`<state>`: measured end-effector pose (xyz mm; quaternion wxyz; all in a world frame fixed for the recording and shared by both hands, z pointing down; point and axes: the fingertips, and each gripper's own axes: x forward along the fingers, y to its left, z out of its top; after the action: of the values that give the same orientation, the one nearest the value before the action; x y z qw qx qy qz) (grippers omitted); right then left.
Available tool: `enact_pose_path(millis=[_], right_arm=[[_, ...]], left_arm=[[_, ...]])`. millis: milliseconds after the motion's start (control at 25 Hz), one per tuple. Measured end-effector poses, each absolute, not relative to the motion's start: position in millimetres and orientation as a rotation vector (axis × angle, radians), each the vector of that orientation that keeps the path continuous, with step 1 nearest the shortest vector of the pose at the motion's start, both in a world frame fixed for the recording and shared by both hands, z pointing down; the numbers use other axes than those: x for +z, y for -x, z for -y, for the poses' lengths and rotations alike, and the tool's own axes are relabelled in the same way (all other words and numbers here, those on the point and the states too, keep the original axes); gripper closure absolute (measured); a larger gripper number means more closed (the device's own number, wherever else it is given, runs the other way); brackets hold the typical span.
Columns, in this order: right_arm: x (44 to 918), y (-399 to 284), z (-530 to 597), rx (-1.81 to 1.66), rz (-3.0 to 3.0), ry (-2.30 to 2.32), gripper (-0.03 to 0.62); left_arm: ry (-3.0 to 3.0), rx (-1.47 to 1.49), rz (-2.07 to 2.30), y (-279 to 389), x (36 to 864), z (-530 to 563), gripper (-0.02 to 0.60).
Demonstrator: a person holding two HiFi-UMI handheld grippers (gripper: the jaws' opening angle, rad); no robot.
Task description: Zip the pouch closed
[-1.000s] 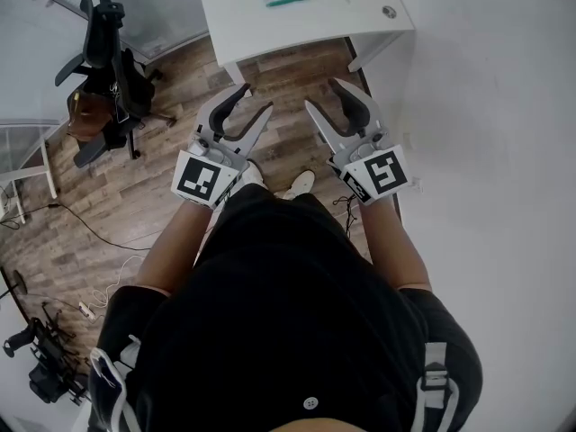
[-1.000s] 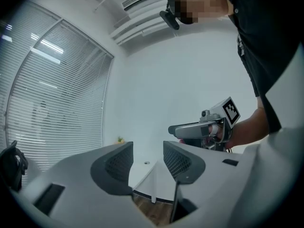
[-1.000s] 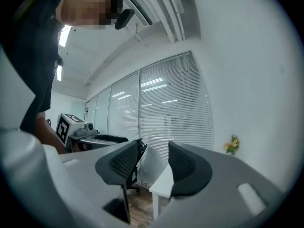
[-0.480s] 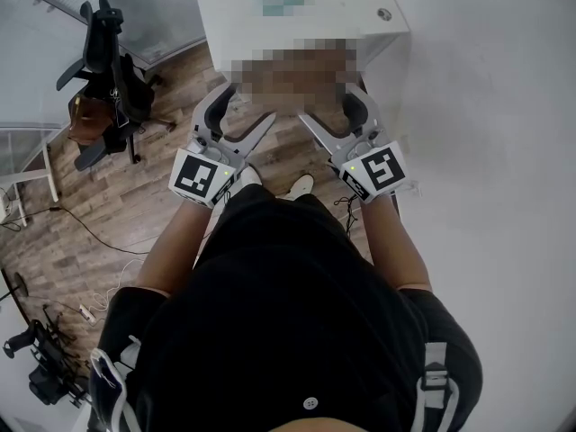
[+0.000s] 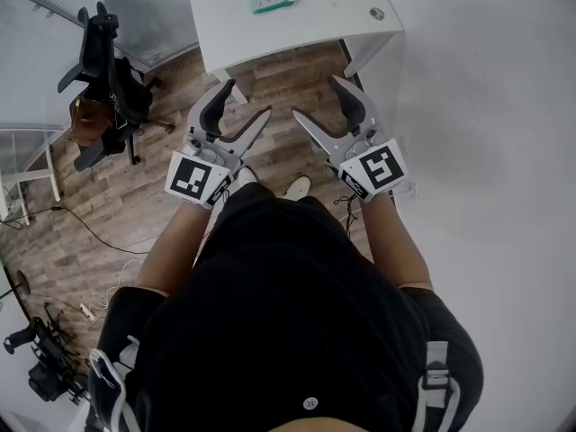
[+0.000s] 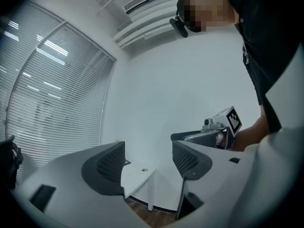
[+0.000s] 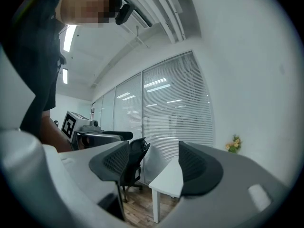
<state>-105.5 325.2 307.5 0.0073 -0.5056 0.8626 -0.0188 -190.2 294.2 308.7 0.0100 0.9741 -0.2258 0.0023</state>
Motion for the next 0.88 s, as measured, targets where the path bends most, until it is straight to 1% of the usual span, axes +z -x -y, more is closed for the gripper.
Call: enact_pose_path(millis=[480, 880], right_arm=[[315.7, 78.7, -330.6, -0.083, -2.728, 1.513, 0.270], [326.3, 69.8, -264.7, -0.124, -2.746, 1.514, 0.270]], left_arm=[[-3.030, 0.047, 0.745, 158.9, 314.2, -304.1, 0.272], [-3.014, 0.065, 0.724, 146.0, 328.6, -240.1, 0.284]])
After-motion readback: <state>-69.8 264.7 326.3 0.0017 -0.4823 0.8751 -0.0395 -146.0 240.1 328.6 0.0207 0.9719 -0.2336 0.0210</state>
